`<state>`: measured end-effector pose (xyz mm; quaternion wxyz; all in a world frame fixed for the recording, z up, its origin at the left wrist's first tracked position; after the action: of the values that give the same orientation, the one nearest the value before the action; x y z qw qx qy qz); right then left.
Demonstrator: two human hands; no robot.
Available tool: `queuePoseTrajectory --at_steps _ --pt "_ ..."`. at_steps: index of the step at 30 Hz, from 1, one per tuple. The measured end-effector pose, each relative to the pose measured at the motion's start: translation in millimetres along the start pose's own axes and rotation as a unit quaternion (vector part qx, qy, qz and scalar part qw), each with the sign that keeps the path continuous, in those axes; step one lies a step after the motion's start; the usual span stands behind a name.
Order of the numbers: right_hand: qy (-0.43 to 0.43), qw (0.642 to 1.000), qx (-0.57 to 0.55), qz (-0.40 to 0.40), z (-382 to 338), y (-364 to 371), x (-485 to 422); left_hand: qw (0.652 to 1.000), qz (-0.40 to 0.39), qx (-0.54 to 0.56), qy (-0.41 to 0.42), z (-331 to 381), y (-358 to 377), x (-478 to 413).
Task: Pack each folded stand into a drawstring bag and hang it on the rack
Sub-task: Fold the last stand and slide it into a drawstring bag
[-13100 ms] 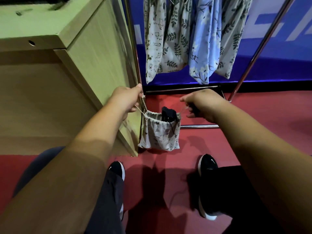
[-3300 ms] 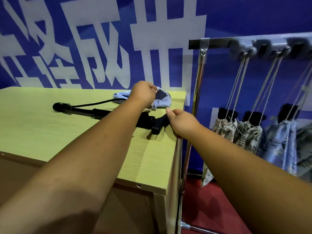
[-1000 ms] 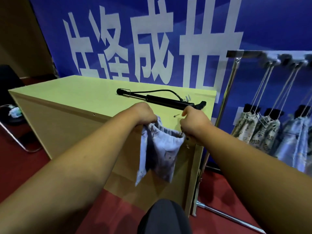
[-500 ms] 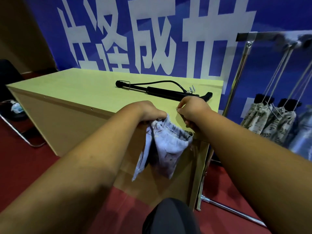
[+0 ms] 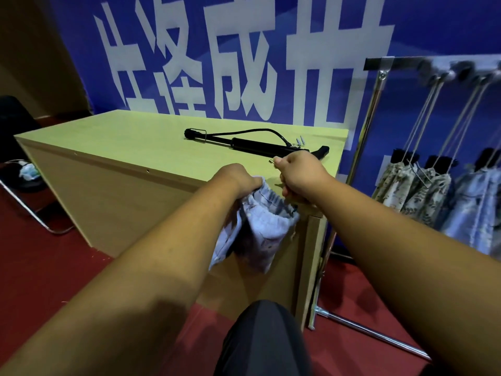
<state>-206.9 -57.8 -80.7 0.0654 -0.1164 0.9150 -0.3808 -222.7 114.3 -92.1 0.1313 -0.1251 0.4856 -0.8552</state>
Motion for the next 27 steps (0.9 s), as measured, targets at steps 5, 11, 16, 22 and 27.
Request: queuePoseTrajectory --at_steps 5,11,16,22,27 --pt "-0.06 0.994 0.087 -0.008 -3 6 37 0.996 -0.006 0.091 0.009 12 6 31" --pt "-0.064 0.996 0.066 -0.001 5 -4 73 0.971 -0.055 0.235 0.005 25 17 66" --pt "-0.044 0.993 0.092 0.063 18 -15 89 0.932 -0.106 0.345 -0.022 51 21 88" --pt "-0.008 0.994 0.093 0.051 34 -40 107 0.913 -0.164 0.373 -0.037 82 29 106" --pt "0.057 0.998 0.039 0.001 48 -60 115 0.915 -0.187 0.352 -0.057 103 43 111"
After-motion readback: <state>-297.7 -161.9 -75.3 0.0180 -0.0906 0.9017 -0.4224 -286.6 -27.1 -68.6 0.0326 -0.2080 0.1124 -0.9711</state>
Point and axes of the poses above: each hand's wrist, its own x-axis away from the middle knuckle, its own y-axis out of the palm, z = x × y, the point moved 1 cm from there along -x, towards the middle knuckle, and after that the axes turned 10 degrees about x, right-handed, at the moved point
